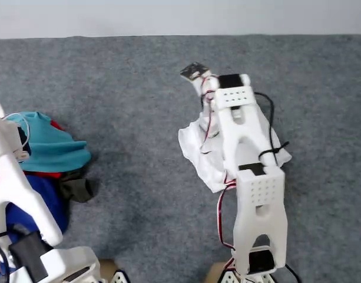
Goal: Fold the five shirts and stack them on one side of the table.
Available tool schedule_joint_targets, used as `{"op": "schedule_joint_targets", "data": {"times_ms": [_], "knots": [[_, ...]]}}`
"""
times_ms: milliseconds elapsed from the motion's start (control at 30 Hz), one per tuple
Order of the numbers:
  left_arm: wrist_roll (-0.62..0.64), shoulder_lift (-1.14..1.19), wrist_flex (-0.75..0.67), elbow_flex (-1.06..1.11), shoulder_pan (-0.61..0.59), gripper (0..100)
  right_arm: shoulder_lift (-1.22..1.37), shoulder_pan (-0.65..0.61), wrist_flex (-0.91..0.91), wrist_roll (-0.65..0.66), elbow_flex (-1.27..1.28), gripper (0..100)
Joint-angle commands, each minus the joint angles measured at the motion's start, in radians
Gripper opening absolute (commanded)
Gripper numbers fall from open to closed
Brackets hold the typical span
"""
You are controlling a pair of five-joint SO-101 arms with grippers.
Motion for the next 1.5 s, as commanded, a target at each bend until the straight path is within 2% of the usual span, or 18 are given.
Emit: {"op": "schedule_joint_targets", "data": {"times_ms": [0,233,533,800,967,1233,1467], "knots": [[-0.011,-0.040,-0.002,-0.004,-0.005,0,-0.018,-0.062,0.012,-0.025,-0.078,1.0],[-0.011,-0.040,-0.008,-0.002,-0.005,0,-0.128,-0.096,0.119,-0.023,-0.078,1.0],[-0.011,-0.041,-0.014,-0.001,-0.005,0,-0.286,0.001,0.177,-0.021,-0.077,1.0],[-0.011,-0.044,-0.014,-0.001,-0.005,0,-0.211,0.254,0.202,-0.020,-0.072,1.0],[-0.011,-0.038,-0.014,-0.001,-0.003,0,-0.110,0.288,0.282,-0.026,-0.072,1.0],[-0.011,-0.041,-0.012,-0.001,-0.003,0,0.045,0.334,0.243,-0.032,-0.095,1.0],[-0.011,-0.040,-0.012,-0.001,-0.003,0,-0.130,0.326,0.300,-0.249,-0.166,0.9]]}}
